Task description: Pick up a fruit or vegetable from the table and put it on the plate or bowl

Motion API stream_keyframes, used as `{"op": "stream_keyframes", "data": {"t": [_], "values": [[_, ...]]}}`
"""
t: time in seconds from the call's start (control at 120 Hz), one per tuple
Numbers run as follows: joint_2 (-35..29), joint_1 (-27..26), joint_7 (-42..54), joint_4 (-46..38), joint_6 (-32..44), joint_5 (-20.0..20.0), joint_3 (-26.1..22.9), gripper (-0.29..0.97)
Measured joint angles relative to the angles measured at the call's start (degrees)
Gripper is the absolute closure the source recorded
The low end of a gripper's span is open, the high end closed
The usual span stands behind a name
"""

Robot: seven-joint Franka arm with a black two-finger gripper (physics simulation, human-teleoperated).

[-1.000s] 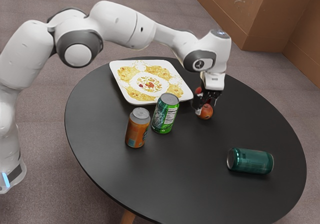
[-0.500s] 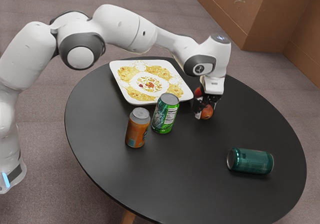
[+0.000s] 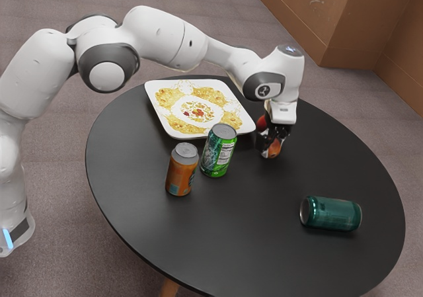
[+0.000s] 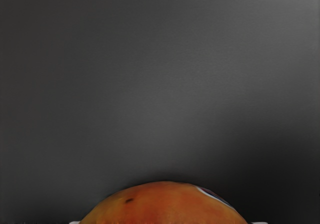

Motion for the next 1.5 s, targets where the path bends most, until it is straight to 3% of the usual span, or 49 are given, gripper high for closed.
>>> {"op": "stream_keyframes", "data": {"t": [0.467, 0.758, 0.942, 1.242, 1.5], "values": [[-6.61, -0.06, -2.04, 0.02, -4.28, 0.01, 0.04, 0.37], [-14.68, -0.17, -4.06, -0.31, -13.32, 0.35, 2.85, 0.38], [-18.35, -0.34, -6.23, -0.40, -19.88, 3.16, 4.93, 0.37], [-18.09, -0.22, -11.98, -0.56, -27.90, 6.92, 11.33, 0.38], [-14.99, -0.20, -19.85, -0.61, -30.57, 10.87, 12.98, 0.36]]}}
